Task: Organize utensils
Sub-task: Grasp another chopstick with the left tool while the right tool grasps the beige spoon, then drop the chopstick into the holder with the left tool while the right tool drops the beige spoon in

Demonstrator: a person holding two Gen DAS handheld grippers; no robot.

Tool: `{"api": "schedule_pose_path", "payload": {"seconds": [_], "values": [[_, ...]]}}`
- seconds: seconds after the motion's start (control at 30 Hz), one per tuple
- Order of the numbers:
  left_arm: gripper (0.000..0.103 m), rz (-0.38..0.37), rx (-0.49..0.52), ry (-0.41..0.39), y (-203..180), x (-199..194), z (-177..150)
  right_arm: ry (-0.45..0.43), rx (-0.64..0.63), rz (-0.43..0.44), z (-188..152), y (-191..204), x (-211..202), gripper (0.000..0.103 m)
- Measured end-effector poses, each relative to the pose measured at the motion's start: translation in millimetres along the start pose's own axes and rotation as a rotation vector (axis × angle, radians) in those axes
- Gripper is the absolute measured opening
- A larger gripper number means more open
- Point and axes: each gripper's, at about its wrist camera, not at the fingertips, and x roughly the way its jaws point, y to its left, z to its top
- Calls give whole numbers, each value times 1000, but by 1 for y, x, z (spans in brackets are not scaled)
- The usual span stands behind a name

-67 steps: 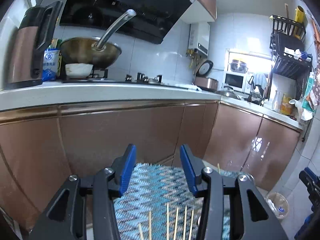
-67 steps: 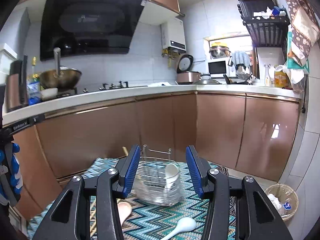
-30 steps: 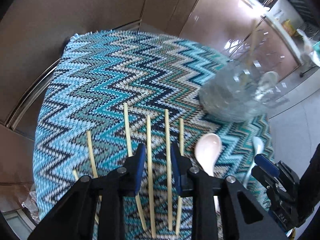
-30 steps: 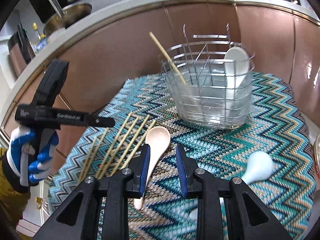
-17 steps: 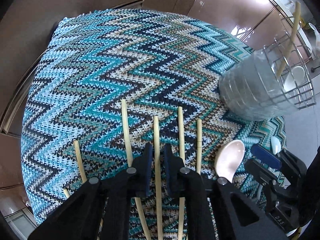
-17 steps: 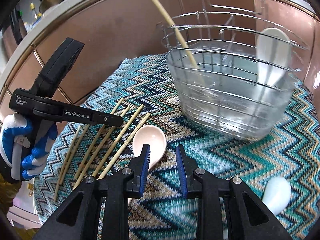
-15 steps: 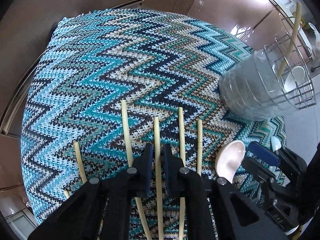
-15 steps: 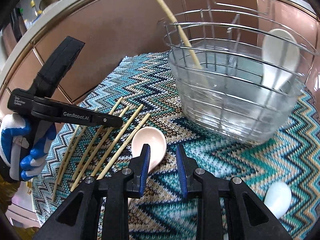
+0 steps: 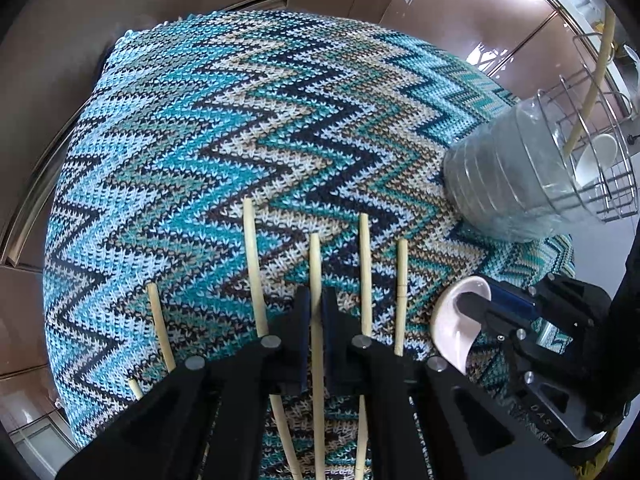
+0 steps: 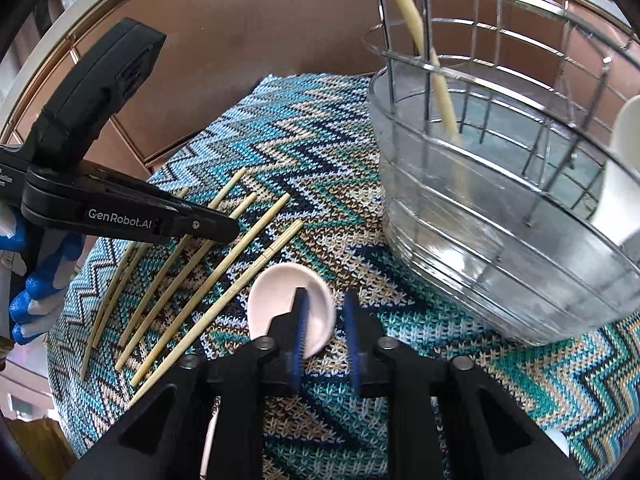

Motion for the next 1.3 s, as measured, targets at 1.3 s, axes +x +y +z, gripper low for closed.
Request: {"api": "schedule_pose_path", "payload": {"seconds": [1.3], "values": [[5,-160,69,-606,-56,-229,-91,-530,35,-365,-64,66,-252,6]]}}
